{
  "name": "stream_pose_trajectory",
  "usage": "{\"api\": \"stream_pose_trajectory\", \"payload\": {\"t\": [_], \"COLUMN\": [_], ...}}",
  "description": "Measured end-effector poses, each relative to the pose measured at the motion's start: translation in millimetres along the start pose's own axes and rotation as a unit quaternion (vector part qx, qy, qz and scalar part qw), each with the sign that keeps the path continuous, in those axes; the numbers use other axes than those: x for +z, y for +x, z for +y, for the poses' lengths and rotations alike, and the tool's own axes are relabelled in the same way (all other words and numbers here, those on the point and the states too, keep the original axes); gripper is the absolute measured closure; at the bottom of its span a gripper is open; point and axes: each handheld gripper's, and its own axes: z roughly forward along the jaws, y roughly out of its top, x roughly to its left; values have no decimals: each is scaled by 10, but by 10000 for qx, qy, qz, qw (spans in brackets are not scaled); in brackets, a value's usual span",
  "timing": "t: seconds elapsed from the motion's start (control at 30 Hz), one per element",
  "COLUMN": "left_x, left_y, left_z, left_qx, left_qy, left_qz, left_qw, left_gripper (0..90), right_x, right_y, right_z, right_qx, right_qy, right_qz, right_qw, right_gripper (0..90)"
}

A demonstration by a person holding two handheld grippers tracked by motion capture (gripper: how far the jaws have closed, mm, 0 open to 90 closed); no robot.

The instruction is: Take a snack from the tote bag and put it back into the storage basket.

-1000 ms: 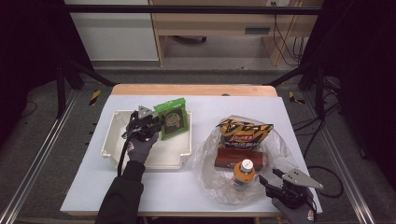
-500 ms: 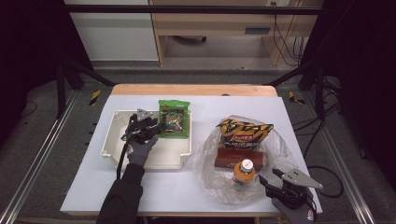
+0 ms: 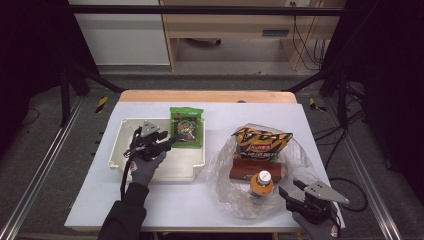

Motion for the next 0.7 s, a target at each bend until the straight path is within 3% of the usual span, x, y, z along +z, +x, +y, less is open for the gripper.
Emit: {"api": "stream_pose_trajectory", "payload": {"t": [0.17,0.53,0.7], "left_x": [-244,-494,-581], "left_y": [-70,-277,-423], "left_z": [-63,-101,-74], "left_qx": [36,170,317], "left_qy": [-133,-367,-505], "left_qz": [-229,-418,-539], "left_qw": [9996,9983,9968], "left_gripper": [452,397,375], "right_x": [-75,-298,-344], "right_y": [17,74,110], "right_z": [75,312,483], "right_qx": [-8,-23,-120], "right_qy": [-188,-686,-853], "right_qz": [22,93,142], "right_qw": [9998,9976,9962], "right_gripper": [410,498,588]}}
